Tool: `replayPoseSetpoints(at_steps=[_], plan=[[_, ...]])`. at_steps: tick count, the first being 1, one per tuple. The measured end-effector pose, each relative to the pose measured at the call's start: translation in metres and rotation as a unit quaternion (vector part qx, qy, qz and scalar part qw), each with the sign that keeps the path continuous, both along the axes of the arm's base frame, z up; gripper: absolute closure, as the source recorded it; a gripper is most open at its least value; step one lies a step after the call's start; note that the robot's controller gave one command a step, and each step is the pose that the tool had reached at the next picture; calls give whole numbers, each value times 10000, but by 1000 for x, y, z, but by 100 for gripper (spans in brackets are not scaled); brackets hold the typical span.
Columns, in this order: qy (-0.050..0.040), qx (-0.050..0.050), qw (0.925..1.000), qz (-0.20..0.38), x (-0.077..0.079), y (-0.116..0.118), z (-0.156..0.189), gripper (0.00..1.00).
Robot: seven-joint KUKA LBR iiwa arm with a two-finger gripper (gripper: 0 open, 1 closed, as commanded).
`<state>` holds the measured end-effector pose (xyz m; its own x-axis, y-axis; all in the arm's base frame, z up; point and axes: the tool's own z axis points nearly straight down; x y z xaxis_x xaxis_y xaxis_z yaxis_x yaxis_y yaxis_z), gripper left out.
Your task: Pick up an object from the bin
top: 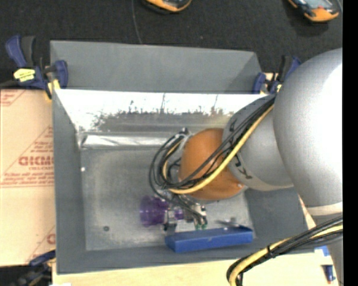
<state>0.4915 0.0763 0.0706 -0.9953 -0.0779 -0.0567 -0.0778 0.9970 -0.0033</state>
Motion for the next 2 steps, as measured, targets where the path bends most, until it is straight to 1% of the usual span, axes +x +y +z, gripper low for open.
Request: replayPoseSetpoints(at_steps=[1, 2], plan=[[-1, -1, 10000, 3, 0, 0, 0, 100], [31, 5, 9999, -133, 1, 1, 82, 100]])
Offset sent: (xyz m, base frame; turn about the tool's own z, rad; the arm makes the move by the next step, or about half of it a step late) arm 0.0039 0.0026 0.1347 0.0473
